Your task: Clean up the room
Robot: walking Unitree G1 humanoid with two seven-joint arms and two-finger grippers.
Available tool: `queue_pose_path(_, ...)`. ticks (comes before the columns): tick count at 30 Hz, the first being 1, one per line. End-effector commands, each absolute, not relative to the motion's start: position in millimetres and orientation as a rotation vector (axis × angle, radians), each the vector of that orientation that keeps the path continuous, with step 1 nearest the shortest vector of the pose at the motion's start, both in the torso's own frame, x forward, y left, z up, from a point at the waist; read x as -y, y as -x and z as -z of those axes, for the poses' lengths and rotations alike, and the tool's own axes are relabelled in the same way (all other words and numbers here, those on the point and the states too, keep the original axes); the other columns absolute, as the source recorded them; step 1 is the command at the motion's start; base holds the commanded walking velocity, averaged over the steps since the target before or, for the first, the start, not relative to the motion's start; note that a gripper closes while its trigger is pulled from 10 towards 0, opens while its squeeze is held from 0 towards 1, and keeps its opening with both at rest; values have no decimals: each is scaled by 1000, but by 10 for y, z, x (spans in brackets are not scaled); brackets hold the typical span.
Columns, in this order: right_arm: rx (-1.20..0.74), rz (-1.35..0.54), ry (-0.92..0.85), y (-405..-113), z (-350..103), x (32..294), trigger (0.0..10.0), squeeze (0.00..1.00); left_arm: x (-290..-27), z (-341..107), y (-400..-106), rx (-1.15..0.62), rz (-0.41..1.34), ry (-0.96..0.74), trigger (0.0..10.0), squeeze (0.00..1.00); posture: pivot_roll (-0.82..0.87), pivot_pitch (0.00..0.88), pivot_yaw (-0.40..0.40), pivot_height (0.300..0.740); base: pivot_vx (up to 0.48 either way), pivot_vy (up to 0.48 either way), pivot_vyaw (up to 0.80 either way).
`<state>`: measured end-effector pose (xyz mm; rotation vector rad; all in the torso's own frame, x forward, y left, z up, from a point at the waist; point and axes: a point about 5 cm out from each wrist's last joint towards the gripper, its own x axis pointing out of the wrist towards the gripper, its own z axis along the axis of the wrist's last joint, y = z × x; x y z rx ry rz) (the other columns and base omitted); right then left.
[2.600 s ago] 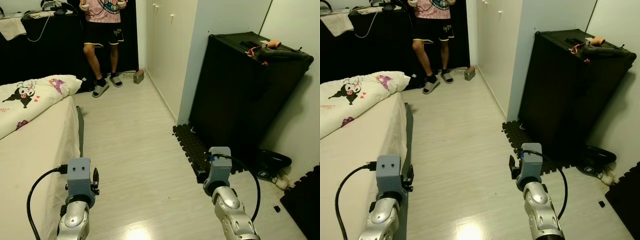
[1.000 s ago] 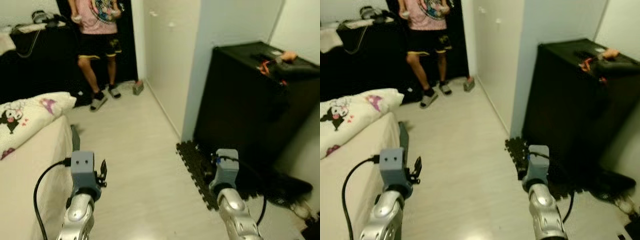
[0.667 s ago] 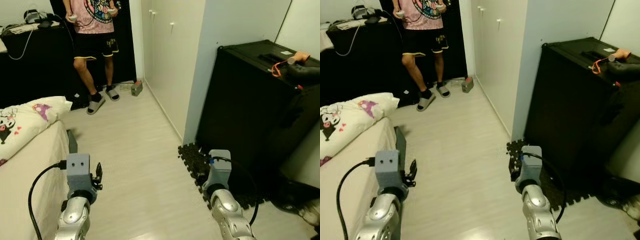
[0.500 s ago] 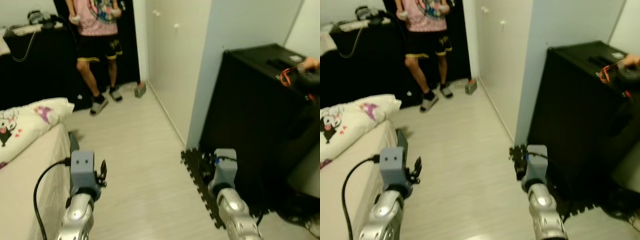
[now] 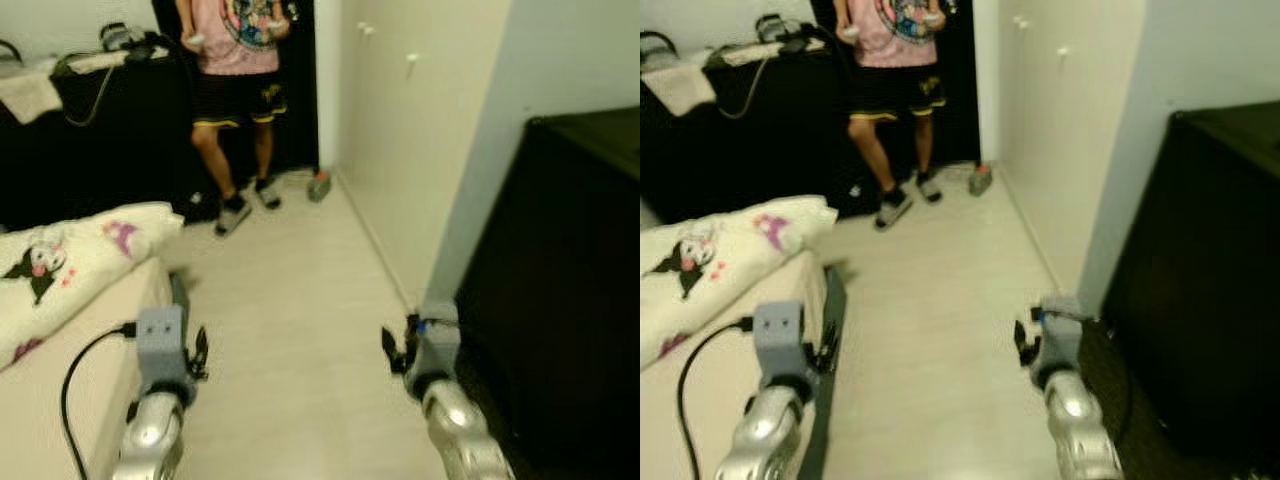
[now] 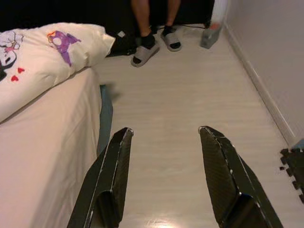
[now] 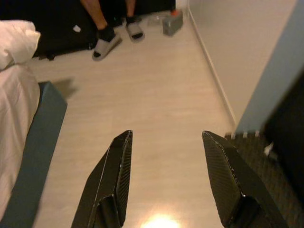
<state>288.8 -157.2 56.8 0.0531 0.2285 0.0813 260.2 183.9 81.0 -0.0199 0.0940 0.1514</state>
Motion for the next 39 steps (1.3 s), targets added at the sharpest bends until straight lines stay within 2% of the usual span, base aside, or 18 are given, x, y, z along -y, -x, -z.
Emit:
queue_pose_path(1, -233, -93, -70, -2876, -557, 1515, 10000, 0, -1880, -767, -2568, -119, -167, 15, 10000, 0, -7, 73, 20, 733, 405, 0, 0)
queue_pose_path(39, -242, -95, -78, -2867, -545, 1513, 10000, 0, -1882, -788, -2561, -116, -163, 13, 10000, 0, -1, 77, 20, 733, 396, 0, 0)
